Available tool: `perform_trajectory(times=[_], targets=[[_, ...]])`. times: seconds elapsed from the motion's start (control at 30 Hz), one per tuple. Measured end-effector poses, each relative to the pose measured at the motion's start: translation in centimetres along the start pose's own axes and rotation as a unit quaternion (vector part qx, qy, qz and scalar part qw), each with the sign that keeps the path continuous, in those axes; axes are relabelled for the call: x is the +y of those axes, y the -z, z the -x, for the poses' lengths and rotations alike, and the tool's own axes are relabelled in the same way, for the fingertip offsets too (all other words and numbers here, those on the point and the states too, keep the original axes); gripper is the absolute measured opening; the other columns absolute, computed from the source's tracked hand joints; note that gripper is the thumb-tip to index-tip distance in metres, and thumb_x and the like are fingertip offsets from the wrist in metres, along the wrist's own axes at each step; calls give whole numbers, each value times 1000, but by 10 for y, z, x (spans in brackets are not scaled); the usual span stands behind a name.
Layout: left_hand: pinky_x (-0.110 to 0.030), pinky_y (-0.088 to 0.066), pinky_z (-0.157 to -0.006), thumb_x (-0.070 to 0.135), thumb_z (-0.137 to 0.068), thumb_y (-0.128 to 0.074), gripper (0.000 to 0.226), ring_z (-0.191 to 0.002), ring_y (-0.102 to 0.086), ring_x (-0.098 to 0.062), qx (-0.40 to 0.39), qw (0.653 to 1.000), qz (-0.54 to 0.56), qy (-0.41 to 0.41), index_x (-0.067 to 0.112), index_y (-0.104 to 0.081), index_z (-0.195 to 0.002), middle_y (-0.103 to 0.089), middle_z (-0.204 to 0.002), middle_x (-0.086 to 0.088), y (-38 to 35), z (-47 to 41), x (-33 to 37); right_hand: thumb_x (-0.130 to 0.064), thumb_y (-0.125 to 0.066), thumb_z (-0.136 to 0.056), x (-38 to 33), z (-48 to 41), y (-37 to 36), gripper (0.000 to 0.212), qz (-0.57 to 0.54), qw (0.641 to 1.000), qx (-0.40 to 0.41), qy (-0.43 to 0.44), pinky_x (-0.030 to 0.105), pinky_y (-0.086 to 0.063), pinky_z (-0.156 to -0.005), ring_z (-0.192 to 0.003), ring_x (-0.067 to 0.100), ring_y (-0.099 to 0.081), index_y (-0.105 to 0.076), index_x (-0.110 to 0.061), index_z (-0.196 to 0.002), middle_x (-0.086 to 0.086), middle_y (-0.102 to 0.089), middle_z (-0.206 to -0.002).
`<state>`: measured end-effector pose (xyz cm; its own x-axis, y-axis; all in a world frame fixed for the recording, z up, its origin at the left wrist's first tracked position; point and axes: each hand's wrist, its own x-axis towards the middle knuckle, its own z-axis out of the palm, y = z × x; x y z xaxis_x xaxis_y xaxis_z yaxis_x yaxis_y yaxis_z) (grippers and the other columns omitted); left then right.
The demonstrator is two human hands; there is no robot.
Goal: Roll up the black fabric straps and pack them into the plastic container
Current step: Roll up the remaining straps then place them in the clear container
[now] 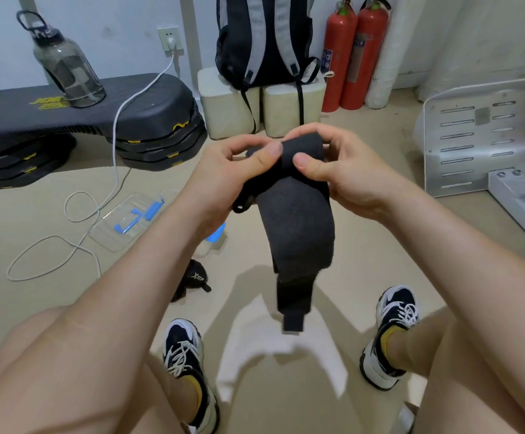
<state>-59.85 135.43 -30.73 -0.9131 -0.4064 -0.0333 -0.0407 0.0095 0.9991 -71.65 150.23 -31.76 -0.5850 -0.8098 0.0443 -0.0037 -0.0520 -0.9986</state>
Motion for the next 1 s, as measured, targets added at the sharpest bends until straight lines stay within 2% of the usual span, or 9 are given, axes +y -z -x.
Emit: perform_trajectory(times=[0.1,0.27,0.4,0.47,0.6,0.67,0.73,0.9,1.0], targets=[[-54,-55,-84,20,-78,-79,25,-84,-72,-28,17,999,-21,-18,14,-75,-102,-75,-90,-16,0,1,2,-8,-62,-95,0,2,-5,19,-6,1000,-8,-2,28,-56,-68,-90,20,-68,-61,-15,-113,6,-66,-95],[-67,-48,-86,16,-67,-81,31,-81,-68,-30,63,997,-33,-41,19,-77,-97,-74,-93,-18,-2,4,0,-33,-47,-103,-8,4,-6,27,-51,995,-34,-84,23,-54,-65,-73,6,-69,-64,-12,-110,-8,-71,-74],[-64,-50,-83,3,-71,-83,33,-80,-63,-20,66,994,-68,-54,22,-75,-97,-71,-89,-6,-4,6,1,-26,-65,-89,-4,2,-4,27,-12,998,-11,-66,36,-55,-74,-91,18,-71,-68,-11,-112,3,-71,-98],[-65,-49,-83,14,-71,-85,30,-83,-59,-23,37,995,-78,-50,26,-75,-97,-68,-92,-5,0,3,-2,-19,-64,-86,-3,1,-1,28,-14,998,4,-57,37,-57,-77,-96,20,-70,-68,-10,-113,6,-69,-104],[-41,-51,-72,41,-83,-76,36,-83,-65,-25,-32,997,-75,0,15,-73,-108,-69,-92,-10,7,1,1,4,-55,-95,-4,3,1,25,-1,999,-23,-34,38,-59,-78,-99,18,-67,-66,-13,-110,7,-65,-104],[-28,-53,-58,33,-82,-75,35,-72,-67,-16,-59,991,-119,10,13,-70,-111,-68,-82,-4,11,1,6,5,-55,-95,-4,4,-1,27,8,999,-30,-33,31,-57,-70,-96,17,-67,-66,-16,-108,5,-66,-102],[-19,-44,-45,20,-82,-78,34,-55,-59,-9,-83,978,-192,-6,19,-68,-114,-64,-71,3,14,2,8,4,-56,-95,-5,4,-1,26,25,999,-31,-30,28,-55,-65,-95,17,-66,-67,-18,-105,3,-66,-101],[-18,-36,-49,19,-85,-75,21,-45,-43,-4,-114,938,-327,-15,12,-69,-104,-53,-50,8,32,-2,9,6,-54,-95,-8,4,6,29,28,999,-21,-24,35,-56,-72,-98,23,-65,-66,-14,-112,9,-65,-107],[-22,-34,-55,43,-88,-68,45,-52,-39,-8,-138,926,-350,24,-1,-61,-87,-48,-55,6,45,-3,12,10,-55,-92,-9,4,10,32,5,999,-27,-23,31,-56,-71,-97,24,-64,-65,-11,-115,13,-63,-107]])
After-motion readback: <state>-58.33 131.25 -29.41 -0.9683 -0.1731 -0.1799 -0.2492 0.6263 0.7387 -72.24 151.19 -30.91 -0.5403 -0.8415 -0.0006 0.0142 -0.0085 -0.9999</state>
